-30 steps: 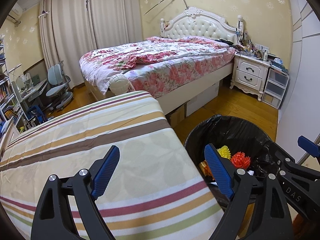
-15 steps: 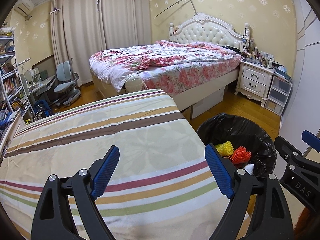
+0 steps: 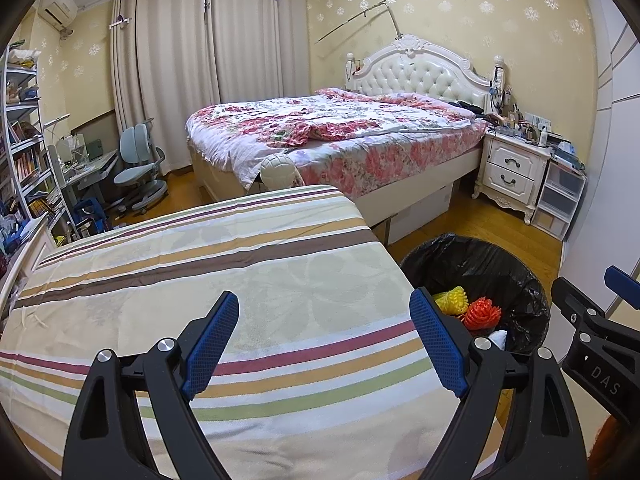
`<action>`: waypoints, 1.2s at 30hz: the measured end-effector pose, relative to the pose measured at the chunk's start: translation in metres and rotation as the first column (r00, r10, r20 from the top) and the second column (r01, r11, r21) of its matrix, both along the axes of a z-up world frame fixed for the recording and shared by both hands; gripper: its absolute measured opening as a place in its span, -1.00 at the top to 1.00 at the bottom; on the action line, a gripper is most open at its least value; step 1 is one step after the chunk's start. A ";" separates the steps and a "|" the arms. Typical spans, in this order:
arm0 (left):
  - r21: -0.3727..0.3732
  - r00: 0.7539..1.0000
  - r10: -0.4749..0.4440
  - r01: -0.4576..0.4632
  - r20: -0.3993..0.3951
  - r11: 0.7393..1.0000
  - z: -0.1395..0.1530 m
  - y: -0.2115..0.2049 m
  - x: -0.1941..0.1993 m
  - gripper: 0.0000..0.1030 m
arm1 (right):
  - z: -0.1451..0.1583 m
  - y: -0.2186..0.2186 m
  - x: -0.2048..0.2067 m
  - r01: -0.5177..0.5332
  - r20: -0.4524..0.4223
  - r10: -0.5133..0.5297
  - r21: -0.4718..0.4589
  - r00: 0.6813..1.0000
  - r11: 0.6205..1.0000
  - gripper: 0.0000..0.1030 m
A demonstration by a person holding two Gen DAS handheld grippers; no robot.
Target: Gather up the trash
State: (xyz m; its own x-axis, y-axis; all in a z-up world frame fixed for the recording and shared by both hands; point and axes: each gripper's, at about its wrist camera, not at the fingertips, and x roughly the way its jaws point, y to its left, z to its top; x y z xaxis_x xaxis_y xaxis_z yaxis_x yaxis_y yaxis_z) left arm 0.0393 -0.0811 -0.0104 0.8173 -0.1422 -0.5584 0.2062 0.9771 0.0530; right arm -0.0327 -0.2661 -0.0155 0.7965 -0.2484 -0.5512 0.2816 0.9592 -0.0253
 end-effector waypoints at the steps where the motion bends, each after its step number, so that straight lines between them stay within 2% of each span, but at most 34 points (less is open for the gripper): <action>1: 0.001 1.000 0.001 -0.001 0.001 1.000 0.000 0.000 0.000 -0.64 | 0.000 0.000 0.000 0.000 -0.001 0.000 0.001 1.000 1.000 -0.55; 36: -0.002 1.000 0.000 0.000 -0.003 1.000 0.002 -0.003 -0.004 -0.64 | -0.001 0.001 0.000 -0.001 0.000 0.001 0.000 1.000 1.000 -0.55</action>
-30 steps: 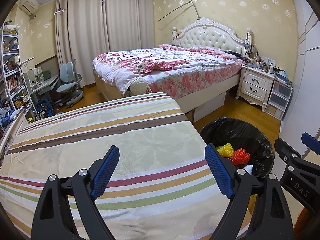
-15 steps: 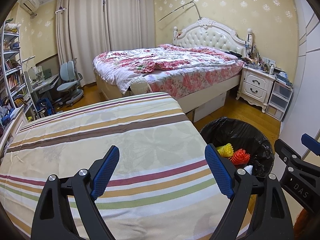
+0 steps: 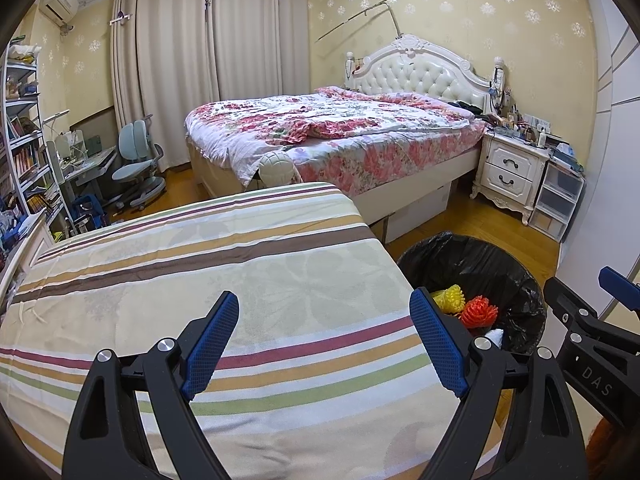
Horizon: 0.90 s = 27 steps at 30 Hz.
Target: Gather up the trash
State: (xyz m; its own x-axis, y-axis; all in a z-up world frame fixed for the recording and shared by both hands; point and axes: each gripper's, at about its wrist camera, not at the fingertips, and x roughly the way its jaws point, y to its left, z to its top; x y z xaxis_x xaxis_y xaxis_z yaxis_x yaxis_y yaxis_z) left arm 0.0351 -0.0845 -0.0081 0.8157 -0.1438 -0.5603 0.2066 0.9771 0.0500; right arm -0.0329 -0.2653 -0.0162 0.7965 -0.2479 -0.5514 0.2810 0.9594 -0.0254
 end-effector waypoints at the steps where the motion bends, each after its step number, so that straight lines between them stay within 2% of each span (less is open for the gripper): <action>1: 0.000 1.000 -0.001 0.001 0.001 1.000 0.001 -0.001 0.000 -0.64 | 0.000 0.000 0.000 0.000 0.000 0.000 0.000 1.000 1.000 -0.55; 27: 0.019 1.000 0.002 -0.002 0.010 1.000 -0.001 -0.006 -0.004 -0.64 | 0.000 0.000 0.001 -0.001 -0.002 0.001 -0.001 1.000 1.000 -0.55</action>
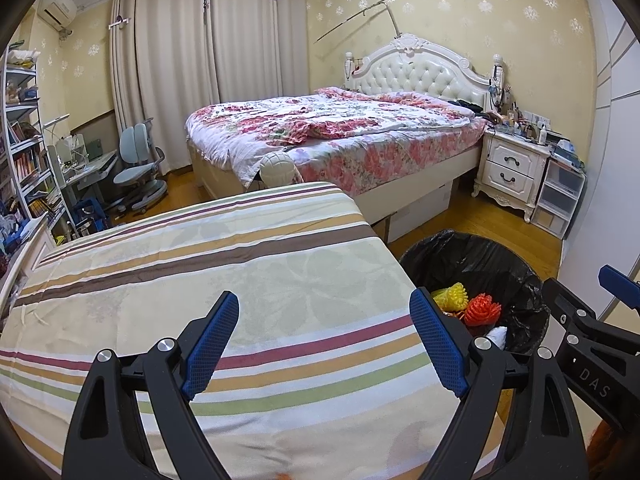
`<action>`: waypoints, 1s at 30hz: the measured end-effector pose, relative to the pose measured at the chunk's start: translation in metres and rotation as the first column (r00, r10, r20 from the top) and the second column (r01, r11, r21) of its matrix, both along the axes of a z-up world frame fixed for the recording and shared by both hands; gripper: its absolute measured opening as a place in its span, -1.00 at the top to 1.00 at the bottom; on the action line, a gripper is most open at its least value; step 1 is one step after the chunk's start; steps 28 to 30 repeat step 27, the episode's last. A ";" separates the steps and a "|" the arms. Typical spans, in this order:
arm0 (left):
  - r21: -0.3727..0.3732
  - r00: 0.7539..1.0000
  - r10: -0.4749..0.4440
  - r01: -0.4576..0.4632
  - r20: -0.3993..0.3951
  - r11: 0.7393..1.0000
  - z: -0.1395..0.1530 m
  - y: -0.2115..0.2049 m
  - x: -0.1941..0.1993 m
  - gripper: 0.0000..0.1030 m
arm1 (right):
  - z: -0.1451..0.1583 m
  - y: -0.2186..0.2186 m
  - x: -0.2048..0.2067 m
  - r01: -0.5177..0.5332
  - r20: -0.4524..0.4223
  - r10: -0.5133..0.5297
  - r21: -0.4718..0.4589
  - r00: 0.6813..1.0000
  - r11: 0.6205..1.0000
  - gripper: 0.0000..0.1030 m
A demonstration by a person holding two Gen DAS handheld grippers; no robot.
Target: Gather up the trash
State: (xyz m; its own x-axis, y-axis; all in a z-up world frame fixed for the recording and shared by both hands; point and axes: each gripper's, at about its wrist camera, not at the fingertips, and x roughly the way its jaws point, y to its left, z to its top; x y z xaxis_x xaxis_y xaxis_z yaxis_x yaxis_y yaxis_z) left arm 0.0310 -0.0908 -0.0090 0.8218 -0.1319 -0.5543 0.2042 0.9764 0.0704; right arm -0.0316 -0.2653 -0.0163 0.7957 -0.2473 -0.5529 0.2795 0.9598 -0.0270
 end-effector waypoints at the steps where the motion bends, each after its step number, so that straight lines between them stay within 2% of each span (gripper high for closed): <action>1: 0.003 1.000 0.000 0.000 0.005 1.000 0.000 0.001 0.000 -0.64 | 0.000 0.000 0.000 0.000 0.000 0.000 0.000 1.000 1.000 -0.55; 5: 0.010 1.000 -0.008 0.008 0.021 1.000 -0.001 0.000 -0.001 -0.64 | 0.000 0.000 0.000 0.000 0.000 0.000 0.000 1.000 1.000 -0.55; 14: -0.034 0.999 -0.039 0.038 -0.027 0.999 -0.006 0.006 0.006 -0.64 | 0.000 0.001 0.000 0.000 -0.001 0.000 0.000 1.000 1.000 -0.55; 20: -0.008 1.000 -0.011 0.011 -0.022 1.000 -0.010 0.010 0.007 -0.64 | 0.001 0.002 0.000 -0.004 -0.001 0.004 0.000 1.000 1.000 -0.55; 30: 0.000 0.997 0.046 -0.046 -0.057 0.999 -0.017 0.034 0.019 -0.64 | -0.003 0.017 0.005 -0.046 -0.021 0.046 -0.005 0.999 0.999 -0.55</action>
